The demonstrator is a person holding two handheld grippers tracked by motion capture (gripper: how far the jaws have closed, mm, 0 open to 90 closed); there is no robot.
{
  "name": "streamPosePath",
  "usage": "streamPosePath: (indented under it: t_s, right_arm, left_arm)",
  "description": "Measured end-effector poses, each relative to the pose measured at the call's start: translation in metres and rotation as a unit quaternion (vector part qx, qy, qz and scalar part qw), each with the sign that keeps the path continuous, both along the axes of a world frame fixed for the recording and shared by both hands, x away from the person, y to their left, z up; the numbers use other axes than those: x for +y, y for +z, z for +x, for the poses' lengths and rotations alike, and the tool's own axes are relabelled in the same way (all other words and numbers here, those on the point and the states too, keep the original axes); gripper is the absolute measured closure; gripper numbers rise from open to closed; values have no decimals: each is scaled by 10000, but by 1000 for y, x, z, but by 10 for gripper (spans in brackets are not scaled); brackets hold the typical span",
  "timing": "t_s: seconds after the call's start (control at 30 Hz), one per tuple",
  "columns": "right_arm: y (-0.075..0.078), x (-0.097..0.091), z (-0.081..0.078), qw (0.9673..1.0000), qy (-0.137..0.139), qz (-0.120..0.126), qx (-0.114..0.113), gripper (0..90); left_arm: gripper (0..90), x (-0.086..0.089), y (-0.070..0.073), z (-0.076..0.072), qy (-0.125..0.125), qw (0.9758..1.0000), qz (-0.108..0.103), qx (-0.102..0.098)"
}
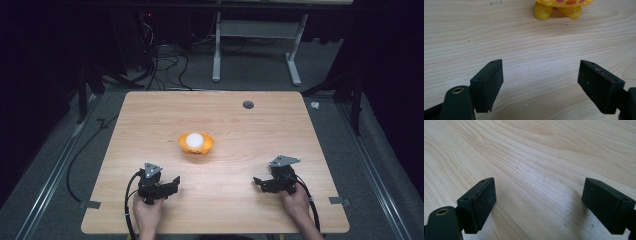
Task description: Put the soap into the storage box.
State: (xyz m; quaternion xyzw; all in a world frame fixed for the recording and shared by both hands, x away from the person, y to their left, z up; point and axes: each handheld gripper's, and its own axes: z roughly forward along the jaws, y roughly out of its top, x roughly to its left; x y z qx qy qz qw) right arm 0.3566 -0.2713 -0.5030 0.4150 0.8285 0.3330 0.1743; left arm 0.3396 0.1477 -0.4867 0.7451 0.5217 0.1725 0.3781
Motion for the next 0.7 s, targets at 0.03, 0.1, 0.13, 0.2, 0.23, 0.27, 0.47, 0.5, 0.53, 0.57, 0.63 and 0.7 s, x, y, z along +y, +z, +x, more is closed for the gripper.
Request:
streamPosePath:
  t_s: [0.03,0.1,0.13,0.2,0.23,0.27,0.47,0.5,0.53,0.57,0.63,0.7]
  right_arm:
    - [0,0,0,10000,5,1,-10,129]
    - [0,0,0,10000,-2,-6,0,129]
    - [0,0,0,10000,3,-10,-5,129]
    - [0,0,0,10000,5,1,-11,129]
    - [0,0,0,10000,5,1,-11,129]
    - [0,0,0,10000,0,-1,0,129]
    - [0,0,0,10000,5,-2,-9,129]
    - [0,0,0,10000,5,-2,-9,129]
    - [0,0,0,10000,4,1,-10,129]
    - [0,0,0,10000,-1,2,-2,129]
    - [0,0,0,10000,4,1,-10,129]
    - [0,0,0,10000,2,-8,-4,129]
  left_arm:
    - [213,0,0,0,0,10000,0,0]
    - [213,-1,-1,0,-6,10000,17,6]
    - [213,-2,-3,0,9,10000,31,-5]
    - [213,-3,-4,0,13,10000,77,4]
    - [213,-3,-4,0,13,10000,77,4]
    - [213,-4,-4,-1,14,10000,80,-5]
    - [210,-7,-8,0,25,9999,145,-8]
    - [210,-7,-8,0,25,9999,145,-8]
    - [210,-7,-9,0,21,9999,167,7]
    - [210,-7,-9,0,32,9999,167,-3]
    - [209,-8,-10,0,51,9998,167,-13]
    - [209,-8,-10,1,60,9998,186,-15]
